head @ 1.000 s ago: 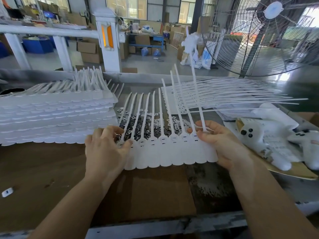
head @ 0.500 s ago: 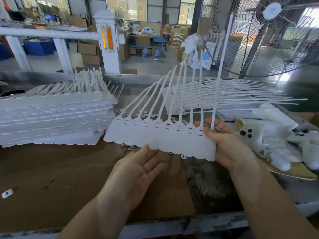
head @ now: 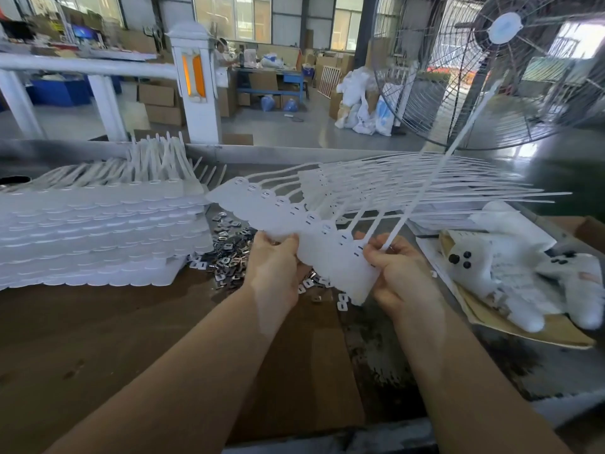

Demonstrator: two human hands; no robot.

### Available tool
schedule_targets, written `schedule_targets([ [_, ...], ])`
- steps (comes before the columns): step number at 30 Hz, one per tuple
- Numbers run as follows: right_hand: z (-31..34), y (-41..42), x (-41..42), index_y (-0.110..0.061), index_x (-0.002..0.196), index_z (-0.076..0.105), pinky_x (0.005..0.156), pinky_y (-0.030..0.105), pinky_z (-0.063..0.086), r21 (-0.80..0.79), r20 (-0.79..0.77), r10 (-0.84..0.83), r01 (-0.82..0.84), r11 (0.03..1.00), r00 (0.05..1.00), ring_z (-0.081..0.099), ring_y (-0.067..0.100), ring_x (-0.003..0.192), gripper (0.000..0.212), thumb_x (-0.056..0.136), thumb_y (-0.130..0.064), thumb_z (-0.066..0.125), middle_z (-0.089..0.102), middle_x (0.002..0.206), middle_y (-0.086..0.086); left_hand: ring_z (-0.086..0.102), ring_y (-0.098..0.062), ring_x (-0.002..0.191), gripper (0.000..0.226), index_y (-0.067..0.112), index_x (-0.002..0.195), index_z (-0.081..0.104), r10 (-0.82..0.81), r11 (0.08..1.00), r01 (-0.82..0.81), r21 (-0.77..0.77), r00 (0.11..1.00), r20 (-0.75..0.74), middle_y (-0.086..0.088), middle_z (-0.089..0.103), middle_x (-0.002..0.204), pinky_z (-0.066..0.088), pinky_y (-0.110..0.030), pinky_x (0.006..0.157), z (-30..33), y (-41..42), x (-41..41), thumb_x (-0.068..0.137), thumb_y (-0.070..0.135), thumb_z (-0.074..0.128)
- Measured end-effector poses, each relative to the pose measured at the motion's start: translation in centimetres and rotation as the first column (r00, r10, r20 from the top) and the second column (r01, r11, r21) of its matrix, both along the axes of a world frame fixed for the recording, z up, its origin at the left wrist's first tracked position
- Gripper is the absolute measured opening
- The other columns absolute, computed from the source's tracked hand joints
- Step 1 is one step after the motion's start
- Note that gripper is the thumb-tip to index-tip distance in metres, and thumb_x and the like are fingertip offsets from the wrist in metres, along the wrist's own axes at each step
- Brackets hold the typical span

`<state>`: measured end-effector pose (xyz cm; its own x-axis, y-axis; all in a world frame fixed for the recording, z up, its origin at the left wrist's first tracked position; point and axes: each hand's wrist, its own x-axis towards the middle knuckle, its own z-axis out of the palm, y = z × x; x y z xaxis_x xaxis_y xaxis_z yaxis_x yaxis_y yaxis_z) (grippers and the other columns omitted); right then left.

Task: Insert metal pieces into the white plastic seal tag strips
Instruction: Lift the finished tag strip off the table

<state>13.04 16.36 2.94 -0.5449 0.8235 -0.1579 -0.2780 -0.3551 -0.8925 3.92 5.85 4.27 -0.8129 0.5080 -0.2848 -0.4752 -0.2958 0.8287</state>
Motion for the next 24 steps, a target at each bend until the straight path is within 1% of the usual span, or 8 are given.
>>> schedule_targets([
  [3, 0.1, -0.3, -1.0, -0.009, 0.075, 0.049, 0.088, 0.042, 0.051, 0.024, -0.011, -0.059, 0.059, 0.998, 0.998, 0.063, 0.031, 0.094, 0.027, 0.086, 0.016, 0.048, 0.069, 0.085, 0.010, 0.062, -0.027, 0.098, 0.027, 0.015, 0.118, 0.047, 0.002, 1.000, -0.002, -0.005, 1.000, -0.008, -0.013, 0.058, 0.118, 0.055, -0.042, 0.076, -0.6, 1.4, -0.8, 0.094, 0.003, 0.049],
  [7, 0.3, -0.4, -1.9, -0.009, 0.074, 0.050, 0.084, 0.042, 0.051, 0.030, -0.006, -0.039, 0.039, 0.999, 0.999, 0.063, 0.027, 0.085, 0.027, 0.085, 0.015, 0.050, 0.068, 0.083, 0.009, 0.062, -0.024, 0.092, 0.018, 0.020, 0.092, 0.050, 0.019, 1.000, -0.019, 0.007, 1.000, -0.014, -0.009, 0.060, 0.106, 0.055, -0.040, 0.071, -1.0, 1.7, -2.3, 0.093, 0.001, 0.050],
  [9, 0.5, -0.2, -2.3, -0.010, 0.076, 0.051, 0.081, 0.044, 0.053, -0.003, 0.018, 0.002, -0.002, 1.000, 1.000, 0.064, 0.029, 0.086, 0.026, 0.085, 0.015, 0.051, 0.069, 0.086, 0.011, 0.062, -0.021, 0.088, 0.020, 0.019, 0.093, 0.051, 0.013, 0.999, -0.012, 0.040, 0.999, -0.035, -0.006, 0.061, 0.101, 0.055, -0.037, 0.067, -1.0, 1.5, -3.1, 0.093, 0.000, 0.048],
  [12, 0.8, 0.2, -3.1, -0.007, 0.097, 0.055, 0.068, 0.039, 0.056, -0.069, 0.015, 0.059, -0.057, 0.996, 0.998, 0.067, 0.026, 0.084, 0.028, 0.083, 0.017, 0.051, 0.069, 0.097, 0.013, 0.061, -0.020, 0.088, 0.020, 0.017, 0.101, 0.050, 0.015, 0.999, -0.012, 0.050, 0.997, -0.075, -0.004, 0.060, 0.099, 0.053, -0.034, 0.063, -1.0, 1.4, -4.4, 0.093, -0.002, 0.047],
  [14, 0.9, 0.4, -3.6, -0.006, 0.119, 0.052, 0.072, 0.040, 0.056, -0.109, -0.039, 0.098, -0.102, 0.989, 0.994, 0.068, 0.027, 0.091, 0.045, 0.082, 0.019, 0.049, 0.069, 0.102, 0.014, 0.061, -0.018, 0.087, 0.022, 0.016, 0.105, 0.050, 0.005, 0.998, 0.000, 0.056, 0.996, -0.093, -0.002, 0.061, 0.099, 0.053, -0.032, 0.061, -1.0, 1.5, -5.2, 0.094, -0.002, 0.046],
  [17, 1.1, 0.7, -4.2, -0.013, 0.127, 0.051, 0.080, 0.043, 0.055, -0.126, -0.117, 0.127, -0.141, 0.982, 0.985, 0.067, 0.028, 0.097, 0.057, 0.081, 0.022, 0.046, 0.069, 0.103, 0.014, 0.062, -0.017, 0.085, 0.024, 0.018, 0.104, 0.052, -0.033, 0.997, 0.040, 0.065, 0.995, -0.097, -0.002, 0.062, 0.099, 0.054, -0.031, 0.061, -1.0, 1.7, -6.5, 0.094, -0.003, 0.046],
  [21, 1.4, 0.7, -5.4, -0.025, 0.126, 0.049, 0.077, 0.041, 0.055, 0.029, -0.045, 0.067, -0.066, 0.997, 0.997, 0.067, 0.020, 0.090, 0.066, 0.081, 0.023, 0.047, 0.069, 0.099, 0.009, 0.064, -0.017, 0.081, 0.024, 0.019, 0.103, 0.054, -0.045, 0.996, 0.051, 0.076, 0.996, -0.072, -0.003, 0.064, 0.096, 0.056, -0.029, 0.053, -1.0, 2.5, -7.8, 0.094, -0.002, 0.047],
  [24, 1.6, 0.8, -6.4, -0.031, 0.123, 0.049, 0.079, 0.039, 0.056, 0.114, -0.005, 0.005, -0.005, 0.994, 1.000, 0.068, 0.013, 0.089, 0.069, 0.081, 0.023, 0.047, 0.067, 0.109, 0.012, 0.063, -0.019, 0.081, 0.020, 0.013, 0.113, 0.052, -0.026, 1.000, 0.025, -0.006, 0.996, -0.084, -0.005, 0.063, 0.096, 0.058, -0.032, 0.061, -1.0, 3.7, -8.5, 0.095, 0.005, 0.047],
])
